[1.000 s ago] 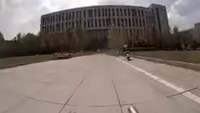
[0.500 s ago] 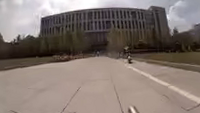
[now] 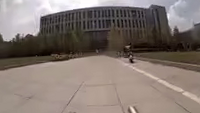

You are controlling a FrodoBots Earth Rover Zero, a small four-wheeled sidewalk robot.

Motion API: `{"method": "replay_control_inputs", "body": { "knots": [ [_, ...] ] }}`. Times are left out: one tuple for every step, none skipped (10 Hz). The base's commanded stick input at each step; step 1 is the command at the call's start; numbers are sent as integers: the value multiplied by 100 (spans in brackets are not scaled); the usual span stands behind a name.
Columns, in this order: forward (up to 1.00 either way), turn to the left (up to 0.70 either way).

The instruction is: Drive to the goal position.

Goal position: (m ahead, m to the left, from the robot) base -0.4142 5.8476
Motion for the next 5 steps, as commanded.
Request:
{"method": "replay_control_inputs", "body": {
  "knots": [
    [70,7],
    [70,0],
    [70,0],
    [70,0],
    [70,0]
  ]
}}
